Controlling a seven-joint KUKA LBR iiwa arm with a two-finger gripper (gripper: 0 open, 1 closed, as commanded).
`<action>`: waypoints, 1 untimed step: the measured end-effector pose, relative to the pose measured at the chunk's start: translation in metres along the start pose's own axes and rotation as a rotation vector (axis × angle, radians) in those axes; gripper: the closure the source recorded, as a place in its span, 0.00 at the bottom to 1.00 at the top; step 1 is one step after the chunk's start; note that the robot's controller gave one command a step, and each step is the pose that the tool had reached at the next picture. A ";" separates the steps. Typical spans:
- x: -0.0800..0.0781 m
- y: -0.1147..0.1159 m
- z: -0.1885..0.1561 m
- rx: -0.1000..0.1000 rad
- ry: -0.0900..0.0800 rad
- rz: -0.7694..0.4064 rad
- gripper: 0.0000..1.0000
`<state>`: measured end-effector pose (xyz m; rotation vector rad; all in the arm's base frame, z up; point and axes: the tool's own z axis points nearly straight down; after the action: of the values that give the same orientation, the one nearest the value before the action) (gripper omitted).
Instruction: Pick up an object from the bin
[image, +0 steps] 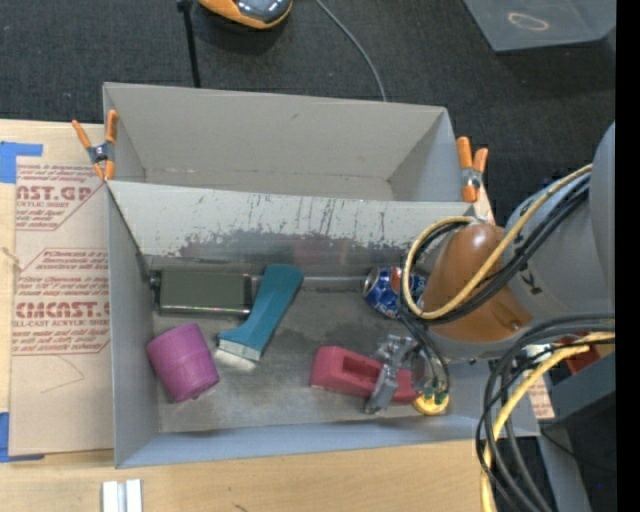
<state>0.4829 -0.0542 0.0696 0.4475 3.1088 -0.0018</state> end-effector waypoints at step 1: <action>0.002 0.000 -0.006 0.001 0.007 0.001 1.00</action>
Offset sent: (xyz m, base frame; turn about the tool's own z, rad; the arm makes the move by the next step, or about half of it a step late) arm 0.0000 0.0000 0.0707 0.0000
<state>0.4811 -0.0538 0.0753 0.4493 3.1152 -0.0011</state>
